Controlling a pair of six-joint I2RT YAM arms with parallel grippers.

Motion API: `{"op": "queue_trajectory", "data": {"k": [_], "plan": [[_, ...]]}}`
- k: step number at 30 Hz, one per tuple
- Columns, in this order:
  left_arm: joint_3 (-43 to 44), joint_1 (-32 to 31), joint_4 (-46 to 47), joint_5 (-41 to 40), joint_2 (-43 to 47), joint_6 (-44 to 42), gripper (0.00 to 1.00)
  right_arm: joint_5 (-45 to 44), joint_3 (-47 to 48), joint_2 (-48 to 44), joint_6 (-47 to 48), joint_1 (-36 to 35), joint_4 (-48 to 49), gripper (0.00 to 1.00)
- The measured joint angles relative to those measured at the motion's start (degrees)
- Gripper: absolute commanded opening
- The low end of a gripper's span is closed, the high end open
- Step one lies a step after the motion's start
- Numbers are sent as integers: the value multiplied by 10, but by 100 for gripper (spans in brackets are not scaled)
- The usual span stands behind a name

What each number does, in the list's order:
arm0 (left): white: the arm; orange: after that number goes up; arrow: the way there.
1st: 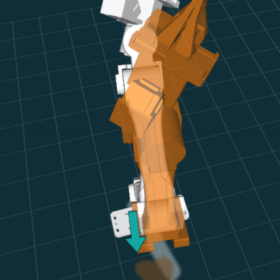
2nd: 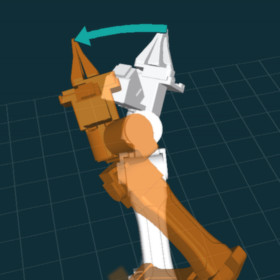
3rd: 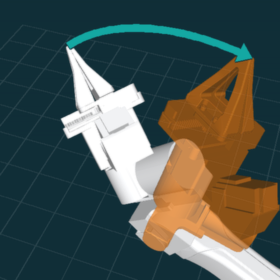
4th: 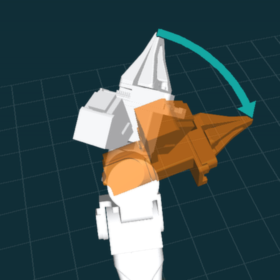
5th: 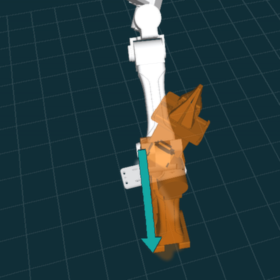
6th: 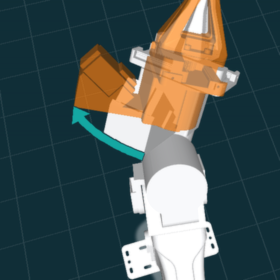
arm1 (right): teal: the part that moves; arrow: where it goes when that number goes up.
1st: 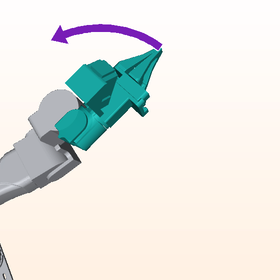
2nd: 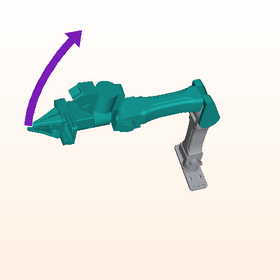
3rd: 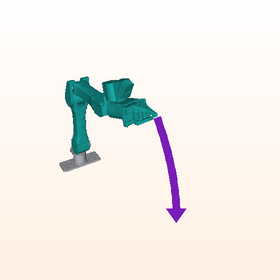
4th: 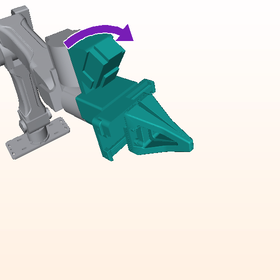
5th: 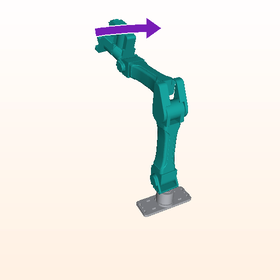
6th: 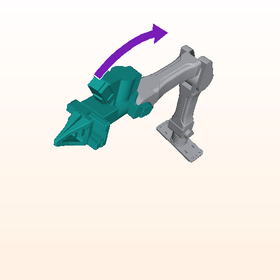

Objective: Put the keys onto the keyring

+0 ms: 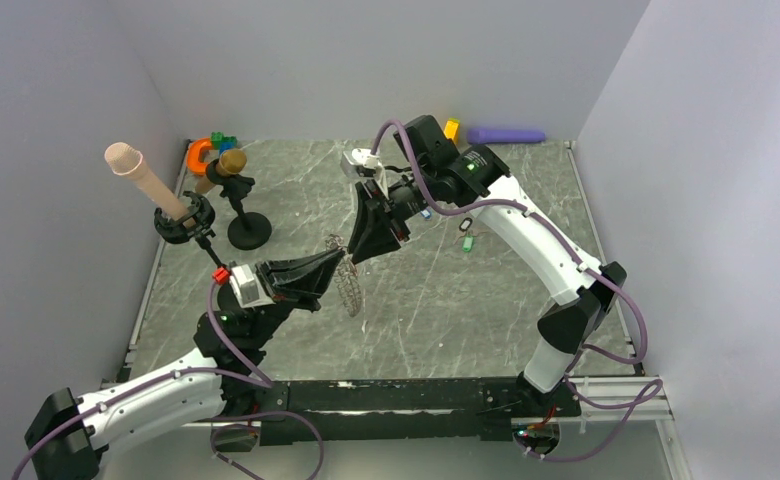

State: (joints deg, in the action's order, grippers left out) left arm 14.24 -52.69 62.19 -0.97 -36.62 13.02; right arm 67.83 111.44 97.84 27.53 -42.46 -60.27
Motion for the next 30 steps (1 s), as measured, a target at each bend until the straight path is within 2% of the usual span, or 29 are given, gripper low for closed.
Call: {"op": "queue_trajectory", "data": {"k": [6, 15, 18, 19, 22, 24, 27, 30], "plan": [[0, 0, 4, 0, -7, 0, 0, 0, 0, 0, -10, 0, 6, 26], [0, 0, 7, 1, -7, 2, 0, -3, 0, 0, -17, 0, 17, 0], [0, 0, 8, 1, -7, 3, 0, -4, 0, 0, -17, 0, 19, 0], [0, 0, 9, 1, -8, 3, 2, -4, 0, 0, -16, 0, 19, 0], [0, 0, 8, 0, -7, 4, 22, -4, 0, 0, -4, 0, 16, 0], [0, 0, 2, -2, -3, 3, 30, -4, 1, 0, 5, 0, 8, 0], [0, 0, -19, -3, 17, 2, 38, -5, 1, 1, 18, 0, -9, 0], [0, 1, -57, -2, 51, 2, 41, -10, 1, 1, 31, -1, -23, 0]]}}
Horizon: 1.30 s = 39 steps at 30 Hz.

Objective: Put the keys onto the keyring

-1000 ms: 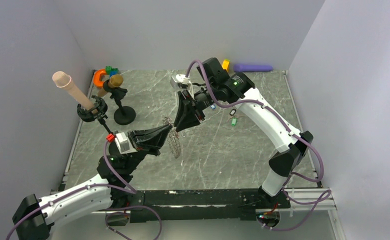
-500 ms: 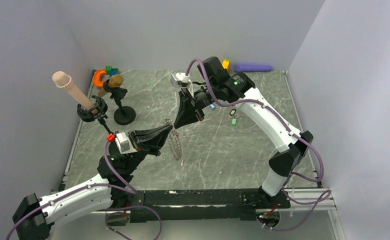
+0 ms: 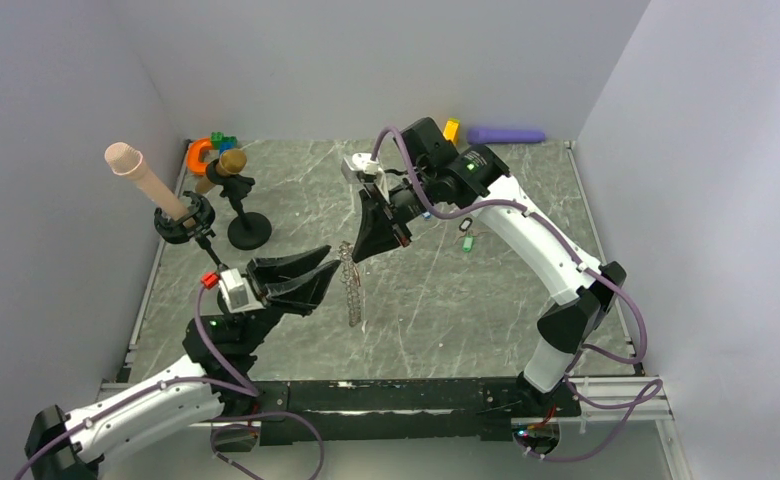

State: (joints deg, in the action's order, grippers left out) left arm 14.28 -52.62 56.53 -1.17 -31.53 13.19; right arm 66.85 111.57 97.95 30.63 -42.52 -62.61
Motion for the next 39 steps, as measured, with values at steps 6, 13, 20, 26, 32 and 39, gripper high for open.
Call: {"op": "queue_trajectory", "data": {"k": [6, 13, 20, 26, 32, 39], "plan": [[38, 0, -152, 17, 72, -17, 47, -30, 3, 3, 44, 0, -40, 0], [218, 1, -467, 64, 89, -90, 50, -96, 28, 17, 134, -4, -129, 0], [372, 2, -695, 129, -6, -185, 63, -159, 56, 26, 194, -18, -196, 0], [371, 2, -760, 172, -78, -241, 56, -176, 58, 28, 208, -20, -215, 0], [356, 2, -748, 183, -102, -270, 42, -179, 58, 29, 209, -21, -215, 0], [352, 2, -714, 184, -122, -275, 34, -184, 58, 29, 209, -20, -218, 0]]}}
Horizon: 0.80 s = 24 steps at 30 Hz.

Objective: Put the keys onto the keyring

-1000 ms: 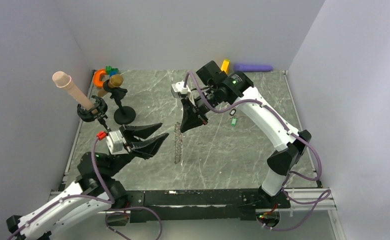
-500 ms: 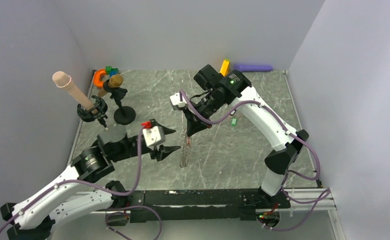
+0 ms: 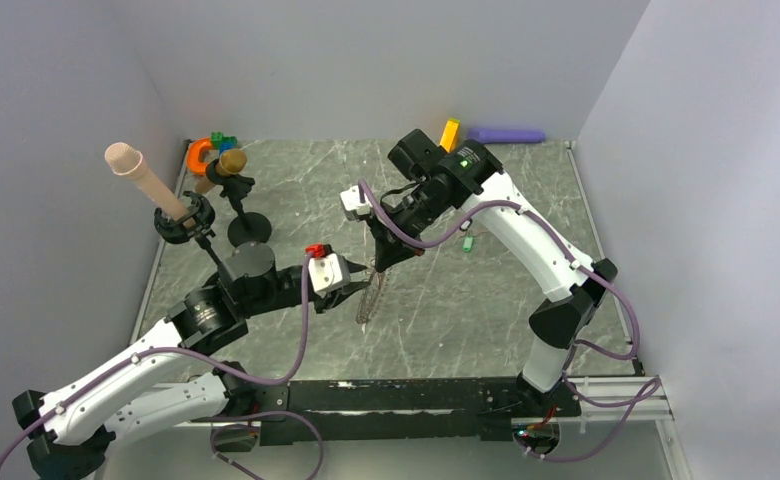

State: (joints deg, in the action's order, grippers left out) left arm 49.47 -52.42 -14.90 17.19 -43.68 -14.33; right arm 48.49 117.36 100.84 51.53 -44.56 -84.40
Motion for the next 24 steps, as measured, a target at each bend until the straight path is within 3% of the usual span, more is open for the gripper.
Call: {"op": "queue_trajectory", "data": {"k": [12, 16, 18, 24], "plan": [[-11, 0, 34, -6, -3, 0, 29, 4, -1, 0, 0, 0, 0, 0], [-11, 1, 40, -7, -14, 0, 15, 5, -1, 0, 0, 0, -2, 0], [-11, 1, 39, -8, -25, -2, 2, 5, -1, 0, 0, 0, -6, 0], [-5, 2, 35, -10, -42, -6, 0, 1, -3, 0, 4, 0, -17, 0]]}}
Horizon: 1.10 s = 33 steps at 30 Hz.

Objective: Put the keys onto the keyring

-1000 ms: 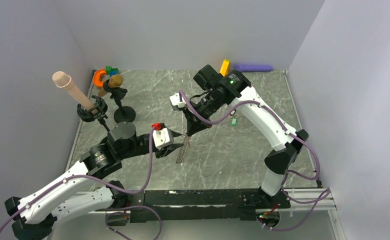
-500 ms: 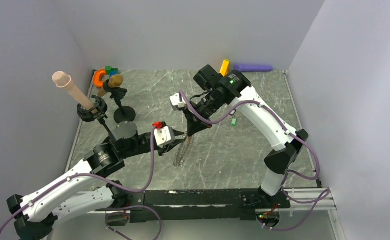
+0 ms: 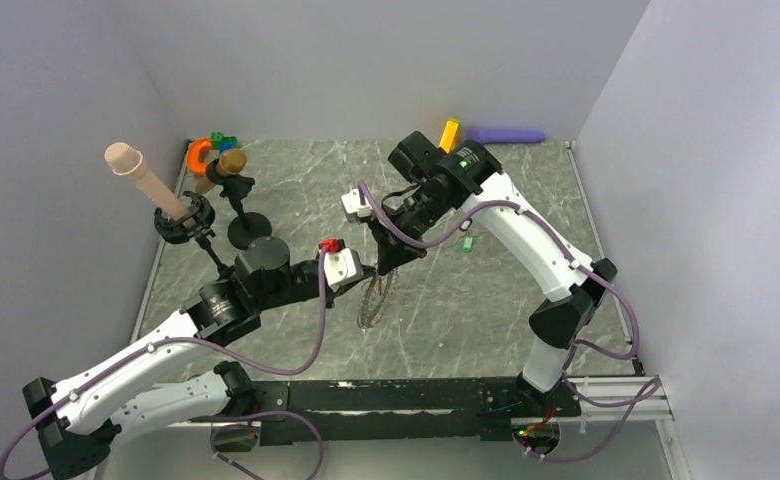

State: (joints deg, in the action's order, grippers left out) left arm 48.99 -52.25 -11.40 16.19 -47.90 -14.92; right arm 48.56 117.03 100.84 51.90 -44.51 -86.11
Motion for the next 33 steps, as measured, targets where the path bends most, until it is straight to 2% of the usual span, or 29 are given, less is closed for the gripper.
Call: {"op": "queue_trajectory", "data": {"k": [6, 10, 13, 15, 16, 26, 33], "plan": [[-5, 0, -1, -5, 14, 9, 0, 12, -7, 0, -1, 0, 8, 2], [-48, 0, 30, -20, 58, 30, 0, 34, -25, -3, -14, -1, 36, 6], [-98, 0, 80, -30, 102, 57, 0, 58, -53, -16, -36, 2, 73, 17], [-137, 0, 120, -39, 135, 83, 0, 68, -75, -29, -51, 10, 90, 39], [-151, 0, 135, -41, 145, 90, 0, 75, -82, -35, -59, 14, 95, 41], [-235, 0, 280, -66, 181, 178, 0, 134, -127, -55, -121, 21, 164, 40], [-251, 0, 352, -71, 181, 205, 0, 138, -138, -55, -159, 21, 210, 31]]}}
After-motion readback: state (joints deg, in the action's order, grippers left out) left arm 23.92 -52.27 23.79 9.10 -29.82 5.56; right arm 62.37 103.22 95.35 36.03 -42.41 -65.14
